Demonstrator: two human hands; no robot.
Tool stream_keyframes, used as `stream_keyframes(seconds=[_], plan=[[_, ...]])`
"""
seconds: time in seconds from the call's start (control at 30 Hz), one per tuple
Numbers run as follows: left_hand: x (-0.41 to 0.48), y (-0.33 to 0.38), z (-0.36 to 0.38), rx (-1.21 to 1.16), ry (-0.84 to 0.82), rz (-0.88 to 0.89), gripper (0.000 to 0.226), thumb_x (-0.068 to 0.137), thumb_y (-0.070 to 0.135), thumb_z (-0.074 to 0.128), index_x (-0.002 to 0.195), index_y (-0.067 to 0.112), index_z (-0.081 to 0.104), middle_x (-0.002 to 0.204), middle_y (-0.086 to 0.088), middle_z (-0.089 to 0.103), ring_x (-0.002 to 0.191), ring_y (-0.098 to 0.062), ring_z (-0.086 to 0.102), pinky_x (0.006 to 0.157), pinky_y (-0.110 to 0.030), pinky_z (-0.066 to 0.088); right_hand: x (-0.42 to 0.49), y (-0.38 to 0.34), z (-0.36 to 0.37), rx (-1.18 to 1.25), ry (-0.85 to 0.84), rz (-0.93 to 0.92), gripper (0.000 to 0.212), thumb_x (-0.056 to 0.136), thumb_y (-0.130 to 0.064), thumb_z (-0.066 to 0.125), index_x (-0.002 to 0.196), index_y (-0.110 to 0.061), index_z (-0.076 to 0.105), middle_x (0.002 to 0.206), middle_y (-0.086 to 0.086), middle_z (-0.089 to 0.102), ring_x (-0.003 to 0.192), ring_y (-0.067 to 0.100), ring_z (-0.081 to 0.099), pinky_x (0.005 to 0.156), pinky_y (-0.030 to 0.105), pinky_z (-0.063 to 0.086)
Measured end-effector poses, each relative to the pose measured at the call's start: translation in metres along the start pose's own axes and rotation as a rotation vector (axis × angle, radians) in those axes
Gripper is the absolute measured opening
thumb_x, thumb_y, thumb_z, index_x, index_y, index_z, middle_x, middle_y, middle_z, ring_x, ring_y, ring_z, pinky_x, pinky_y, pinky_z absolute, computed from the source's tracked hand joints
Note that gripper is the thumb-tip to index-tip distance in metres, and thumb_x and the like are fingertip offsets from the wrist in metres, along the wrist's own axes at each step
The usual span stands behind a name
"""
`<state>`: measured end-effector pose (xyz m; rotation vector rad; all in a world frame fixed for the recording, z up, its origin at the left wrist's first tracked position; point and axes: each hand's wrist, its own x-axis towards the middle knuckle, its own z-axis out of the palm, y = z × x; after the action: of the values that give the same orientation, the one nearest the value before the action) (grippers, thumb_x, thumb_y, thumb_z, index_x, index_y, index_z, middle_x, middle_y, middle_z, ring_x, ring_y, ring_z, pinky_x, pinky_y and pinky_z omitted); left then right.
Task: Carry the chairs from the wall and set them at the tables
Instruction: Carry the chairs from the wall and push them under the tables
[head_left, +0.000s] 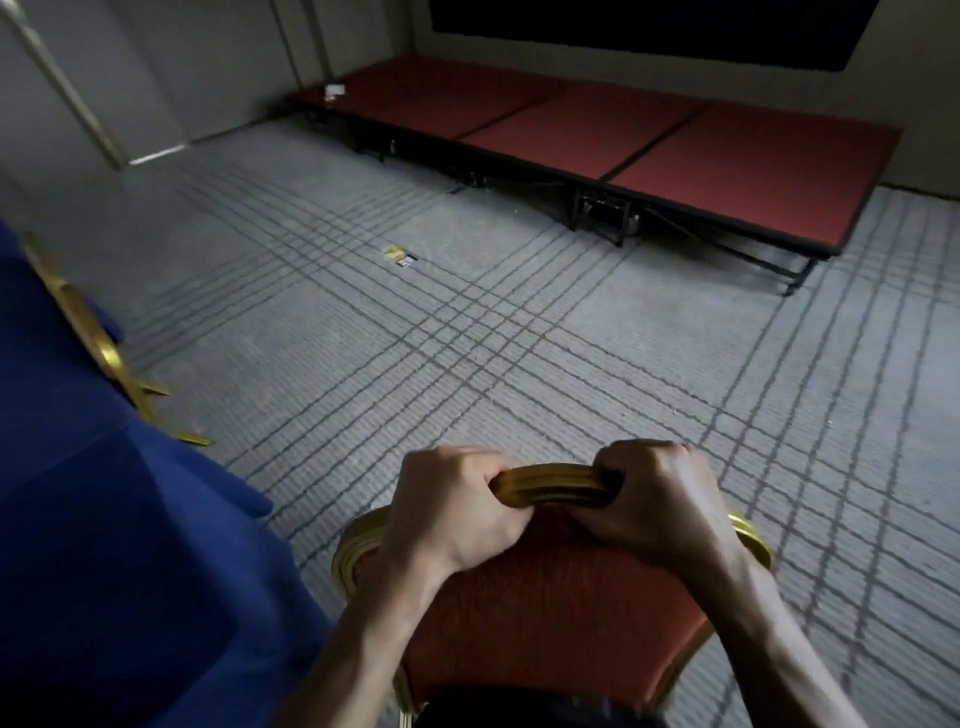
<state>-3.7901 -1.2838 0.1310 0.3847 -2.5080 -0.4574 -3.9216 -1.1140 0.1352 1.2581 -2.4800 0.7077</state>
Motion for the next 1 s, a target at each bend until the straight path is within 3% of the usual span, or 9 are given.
stream_keyframes(seconds=[0.17, 0.4, 0.53, 0.77, 0.9, 1.0], plan=[[0.072, -0.027, 0.005, 0.057, 0.067, -0.087, 0.038, 0.063, 0.031, 0.079, 0.050, 0.019, 0.045, 0.047, 0.007, 0.047, 0.046, -0.013, 0.045, 0.045, -0.027, 0.032, 0.097, 0.023, 0.019, 0.076, -0.024, -0.129, 0.049, 0.069, -0.064, 0.062, 0.052, -0.020, 0.050, 0.049, -0.012, 0.038, 0.044, 0.016, 0.048, 0.048, 0.023, 0.032], [0.156, -0.096, 0.034, 0.067, 0.126, -0.148, 0.038, 0.066, 0.031, 0.075, 0.050, 0.016, 0.043, 0.047, 0.005, 0.047, 0.045, -0.014, 0.045, 0.042, -0.033, 0.037, 0.215, 0.044, 0.078, 0.084, -0.097, -0.236, 0.044, 0.067, -0.061, 0.064, 0.055, -0.020, 0.054, 0.052, -0.006, 0.050, 0.049, 0.021, 0.054, 0.047, 0.030, 0.045], [0.215, -0.156, 0.052, 0.081, 0.166, -0.175, 0.042, 0.066, 0.032, 0.075, 0.050, 0.018, 0.038, 0.046, 0.005, 0.046, 0.043, -0.015, 0.045, 0.041, -0.032, 0.038, 0.294, 0.047, 0.126, 0.080, -0.127, -0.255, 0.042, 0.064, -0.058, 0.070, 0.055, -0.020, 0.053, 0.052, -0.007, 0.049, 0.050, 0.021, 0.054, 0.049, 0.028, 0.042], [0.332, -0.276, 0.067, 0.107, 0.177, -0.191, 0.040, 0.064, 0.034, 0.075, 0.050, 0.017, 0.043, 0.046, 0.004, 0.048, 0.042, -0.016, 0.047, 0.044, -0.027, 0.034, 0.443, 0.043, 0.210, 0.092, -0.185, -0.276, 0.046, 0.068, -0.063, 0.057, 0.056, -0.019, 0.053, 0.051, -0.011, 0.039, 0.049, 0.018, 0.051, 0.050, 0.026, 0.037], [0.379, -0.312, 0.058, 0.109, 0.177, -0.186, 0.047, 0.060, 0.030, 0.079, 0.055, 0.027, 0.033, 0.047, 0.003, 0.049, 0.044, -0.017, 0.047, 0.046, -0.026, 0.031, 0.502, 0.035, 0.234, 0.112, -0.197, -0.279, 0.048, 0.068, -0.064, 0.057, 0.054, -0.020, 0.049, 0.051, -0.012, 0.036, 0.049, 0.020, 0.051, 0.050, 0.028, 0.039], [0.412, -0.342, 0.055, 0.108, 0.164, -0.205, 0.044, 0.059, 0.027, 0.080, 0.054, 0.024, 0.036, 0.048, 0.005, 0.049, 0.044, -0.015, 0.046, 0.044, -0.025, 0.034, 0.551, 0.031, 0.258, 0.133, -0.201, -0.308, 0.045, 0.068, -0.063, 0.060, 0.054, -0.022, 0.047, 0.051, -0.010, 0.039, 0.050, 0.022, 0.054, 0.049, 0.030, 0.042]])
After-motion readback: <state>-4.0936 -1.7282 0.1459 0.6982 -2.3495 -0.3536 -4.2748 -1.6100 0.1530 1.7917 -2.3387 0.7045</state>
